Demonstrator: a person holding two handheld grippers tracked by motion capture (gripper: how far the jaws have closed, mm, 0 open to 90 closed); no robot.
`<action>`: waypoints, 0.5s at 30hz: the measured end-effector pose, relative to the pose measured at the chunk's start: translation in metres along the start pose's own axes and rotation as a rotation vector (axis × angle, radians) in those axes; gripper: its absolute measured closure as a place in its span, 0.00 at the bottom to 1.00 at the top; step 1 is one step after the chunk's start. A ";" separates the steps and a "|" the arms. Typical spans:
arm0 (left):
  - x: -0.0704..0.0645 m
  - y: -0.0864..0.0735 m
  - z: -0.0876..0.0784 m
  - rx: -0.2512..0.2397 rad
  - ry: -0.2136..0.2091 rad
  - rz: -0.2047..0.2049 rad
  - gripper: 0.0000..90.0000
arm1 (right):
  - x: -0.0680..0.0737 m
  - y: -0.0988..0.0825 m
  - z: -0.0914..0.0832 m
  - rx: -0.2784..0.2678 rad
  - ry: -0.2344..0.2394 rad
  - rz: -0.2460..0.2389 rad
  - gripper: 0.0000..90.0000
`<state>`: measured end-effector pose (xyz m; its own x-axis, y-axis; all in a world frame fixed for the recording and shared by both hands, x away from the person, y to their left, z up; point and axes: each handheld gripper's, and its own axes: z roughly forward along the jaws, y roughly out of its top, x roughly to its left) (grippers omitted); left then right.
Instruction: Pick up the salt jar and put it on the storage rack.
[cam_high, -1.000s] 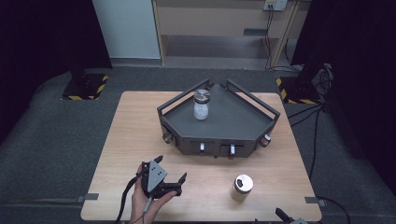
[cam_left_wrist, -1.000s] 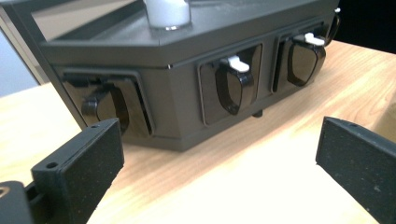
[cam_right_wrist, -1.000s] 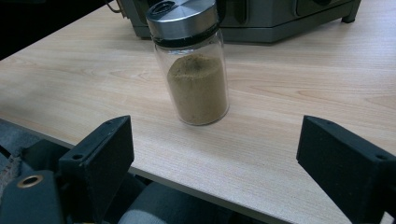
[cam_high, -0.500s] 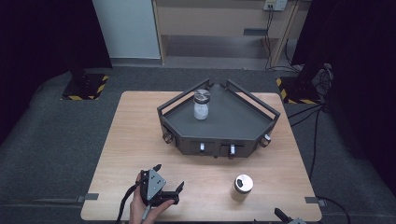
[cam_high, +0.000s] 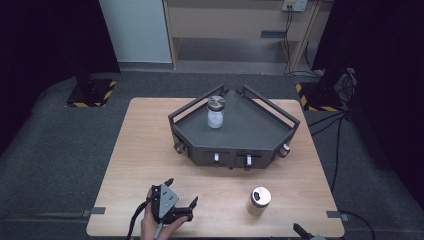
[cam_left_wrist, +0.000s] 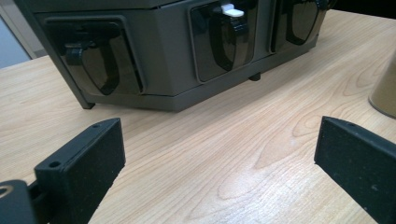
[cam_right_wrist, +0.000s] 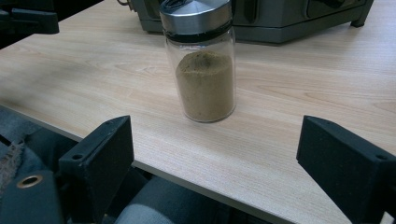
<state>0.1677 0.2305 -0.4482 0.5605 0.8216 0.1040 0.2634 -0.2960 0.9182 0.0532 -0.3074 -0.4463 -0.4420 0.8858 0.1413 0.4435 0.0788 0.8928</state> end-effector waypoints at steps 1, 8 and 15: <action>0.001 -0.001 0.000 0.002 -0.003 -0.005 0.01 | 0.000 0.000 0.000 0.001 0.000 -0.002 0.12; 0.005 -0.001 0.001 0.019 -0.007 -0.019 0.01 | 0.000 0.001 0.001 0.004 -0.005 -0.003 0.12; 0.007 -0.001 0.002 0.017 -0.014 -0.033 0.01 | 0.000 0.001 0.002 0.009 -0.012 -0.003 0.12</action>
<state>0.1731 0.2360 -0.4489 0.5620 0.8243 0.0683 0.2953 -0.2771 0.9143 0.0553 -0.3063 -0.4460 -0.4335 0.8912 0.1335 0.4491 0.0852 0.8894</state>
